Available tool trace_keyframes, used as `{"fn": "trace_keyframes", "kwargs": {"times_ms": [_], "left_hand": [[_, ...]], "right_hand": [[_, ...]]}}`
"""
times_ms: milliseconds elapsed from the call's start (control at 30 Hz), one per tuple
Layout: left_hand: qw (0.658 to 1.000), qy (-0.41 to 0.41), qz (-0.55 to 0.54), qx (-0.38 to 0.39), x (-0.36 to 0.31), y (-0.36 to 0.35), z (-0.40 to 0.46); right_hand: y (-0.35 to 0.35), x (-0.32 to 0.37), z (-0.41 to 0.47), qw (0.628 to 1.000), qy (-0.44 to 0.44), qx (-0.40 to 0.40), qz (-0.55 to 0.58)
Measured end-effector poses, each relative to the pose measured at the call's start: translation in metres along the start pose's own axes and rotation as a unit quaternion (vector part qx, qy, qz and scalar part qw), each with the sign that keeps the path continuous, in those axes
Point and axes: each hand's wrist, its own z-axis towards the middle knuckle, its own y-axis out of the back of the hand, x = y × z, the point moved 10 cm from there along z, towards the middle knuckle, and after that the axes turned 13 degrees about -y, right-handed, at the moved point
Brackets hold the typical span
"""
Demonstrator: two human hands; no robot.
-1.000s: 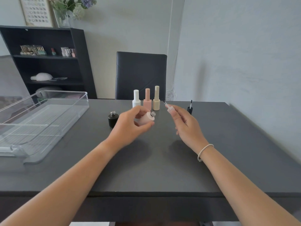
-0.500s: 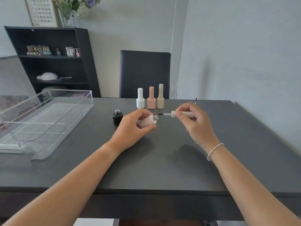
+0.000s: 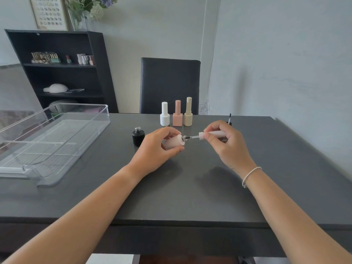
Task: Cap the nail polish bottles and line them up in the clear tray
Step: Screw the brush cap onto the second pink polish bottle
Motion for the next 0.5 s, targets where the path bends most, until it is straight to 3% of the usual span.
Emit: {"fn": "trace_keyframes", "kwargs": {"times_ms": [267,500], "left_hand": [[0.999,-0.004,0.021,0.027,0.002,-0.006,-0.001],[0.998,-0.025,0.02,0.056,-0.008,-0.014,-0.001]], "right_hand": [[-0.008,0.005,-0.002,0.998,0.035,0.01,-0.042],[-0.033,0.0,-0.007,0.984,0.058,0.088,-0.144]]}}
